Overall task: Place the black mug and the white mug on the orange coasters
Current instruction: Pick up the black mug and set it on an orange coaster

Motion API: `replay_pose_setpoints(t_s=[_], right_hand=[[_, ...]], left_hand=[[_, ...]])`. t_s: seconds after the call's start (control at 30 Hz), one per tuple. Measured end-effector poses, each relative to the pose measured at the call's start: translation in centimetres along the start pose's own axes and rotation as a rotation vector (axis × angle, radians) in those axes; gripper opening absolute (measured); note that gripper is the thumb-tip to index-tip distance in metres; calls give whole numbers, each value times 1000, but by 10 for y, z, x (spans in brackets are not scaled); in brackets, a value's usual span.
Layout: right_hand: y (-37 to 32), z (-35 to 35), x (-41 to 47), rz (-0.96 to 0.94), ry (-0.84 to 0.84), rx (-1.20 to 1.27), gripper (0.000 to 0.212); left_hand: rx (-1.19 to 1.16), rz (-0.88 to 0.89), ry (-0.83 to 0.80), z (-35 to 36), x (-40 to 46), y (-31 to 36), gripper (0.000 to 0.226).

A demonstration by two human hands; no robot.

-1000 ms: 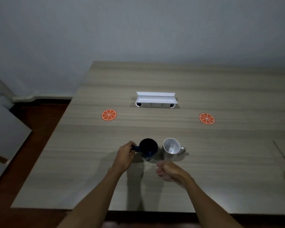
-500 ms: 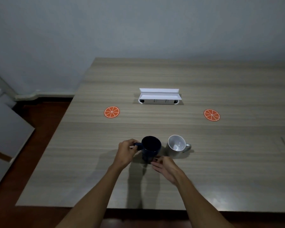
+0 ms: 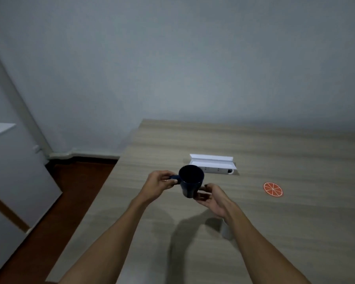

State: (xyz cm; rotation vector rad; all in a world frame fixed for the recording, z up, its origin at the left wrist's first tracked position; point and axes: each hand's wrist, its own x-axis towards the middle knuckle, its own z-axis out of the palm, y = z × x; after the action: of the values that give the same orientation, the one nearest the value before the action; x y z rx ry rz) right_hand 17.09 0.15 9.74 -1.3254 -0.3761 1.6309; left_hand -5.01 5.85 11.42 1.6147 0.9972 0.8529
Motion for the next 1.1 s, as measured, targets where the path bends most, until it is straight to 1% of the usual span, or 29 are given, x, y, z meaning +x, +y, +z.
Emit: replay_pose_setpoints(t_s=[0.17,0.27,0.43,0.53,0.77,0.87,1.1], right_hand=[[-41,22,3,-53,-82,-69,34],[-55,34,9,-29,-104,-87,41],[-68,53,33,21,-178,-105,44],[-64,60,43,48,-173,-72,46],[-49,88,113,131,-124,-119,51],[-42,107,148,162,-100,-76,52],[-18,133,243,195,-33,51,50]], left_hand=[[94,65,33,-26,11,37,26],[116,67,78,-37,14,47,28],[73,33,155,-56,23,39,29],[68,16,174,-62,24,31,29],[9,-74,181,-92,65,-23,22],[-22,-121,160,-113,93,-55,20],[14,-159,122,-153,156,-134,23]])
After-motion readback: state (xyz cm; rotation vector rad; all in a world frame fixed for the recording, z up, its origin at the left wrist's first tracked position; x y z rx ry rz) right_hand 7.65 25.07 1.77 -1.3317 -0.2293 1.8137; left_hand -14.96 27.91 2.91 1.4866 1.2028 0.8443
